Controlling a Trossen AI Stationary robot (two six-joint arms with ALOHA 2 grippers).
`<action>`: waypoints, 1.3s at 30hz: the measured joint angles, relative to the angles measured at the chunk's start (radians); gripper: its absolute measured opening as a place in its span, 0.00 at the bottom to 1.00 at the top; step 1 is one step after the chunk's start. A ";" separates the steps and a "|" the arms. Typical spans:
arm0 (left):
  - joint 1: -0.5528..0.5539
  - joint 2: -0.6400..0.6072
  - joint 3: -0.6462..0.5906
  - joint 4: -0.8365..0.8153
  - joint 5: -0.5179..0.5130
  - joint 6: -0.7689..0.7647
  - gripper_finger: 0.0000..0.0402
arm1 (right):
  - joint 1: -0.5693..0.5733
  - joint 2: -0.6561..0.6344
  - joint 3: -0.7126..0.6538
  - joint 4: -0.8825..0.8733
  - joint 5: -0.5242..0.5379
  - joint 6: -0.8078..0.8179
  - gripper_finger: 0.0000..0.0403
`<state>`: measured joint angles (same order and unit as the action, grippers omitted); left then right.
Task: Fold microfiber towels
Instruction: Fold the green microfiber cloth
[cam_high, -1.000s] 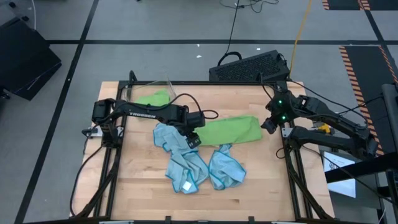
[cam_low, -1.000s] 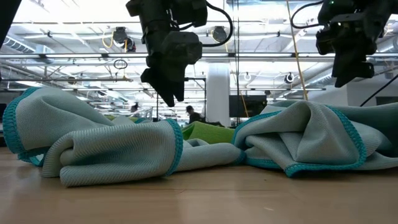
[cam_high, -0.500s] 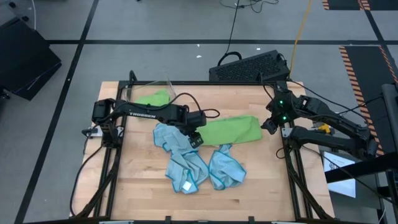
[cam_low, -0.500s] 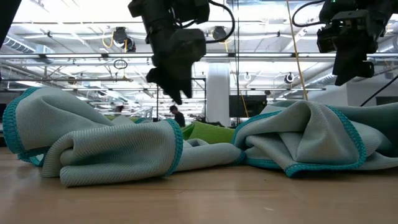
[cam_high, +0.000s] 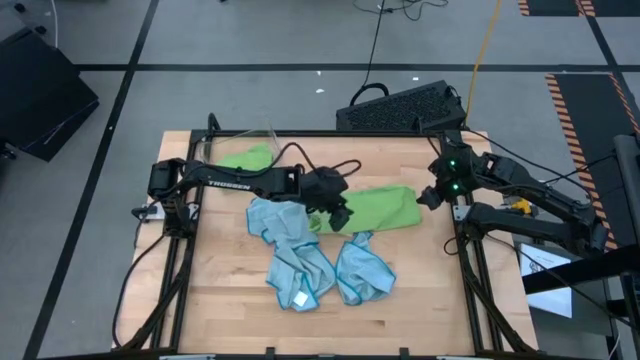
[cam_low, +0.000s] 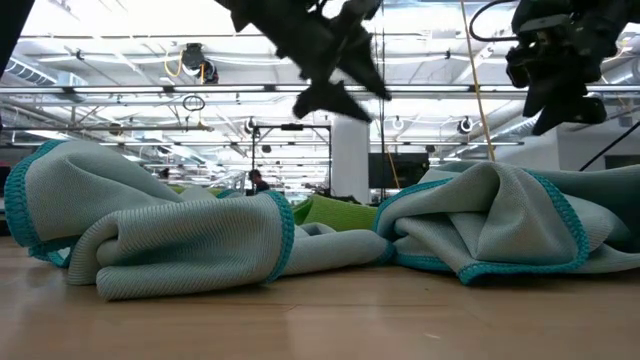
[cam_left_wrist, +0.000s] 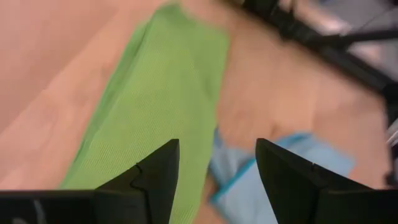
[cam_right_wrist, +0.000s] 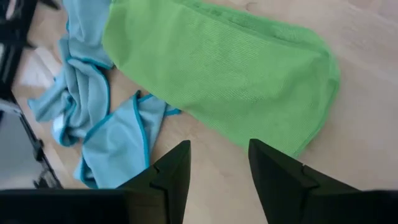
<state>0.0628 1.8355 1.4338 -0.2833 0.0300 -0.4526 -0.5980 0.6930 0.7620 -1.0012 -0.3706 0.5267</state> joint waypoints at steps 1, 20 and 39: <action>0.000 0.000 0.000 0.037 0.000 0.000 0.53 | 0.000 -0.003 0.000 -0.001 0.000 0.020 0.38; 0.008 -0.004 0.000 0.627 0.032 -0.026 0.53 | 0.000 -0.026 0.022 0.041 -0.008 0.132 0.38; 0.107 -0.231 -0.001 -0.019 0.073 0.154 0.53 | 0.011 -0.049 0.101 0.077 0.054 0.219 0.38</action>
<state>0.1698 1.6044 1.4331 -0.3024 0.1035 -0.2984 -0.5866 0.6441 0.8627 -0.9242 -0.3163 0.7460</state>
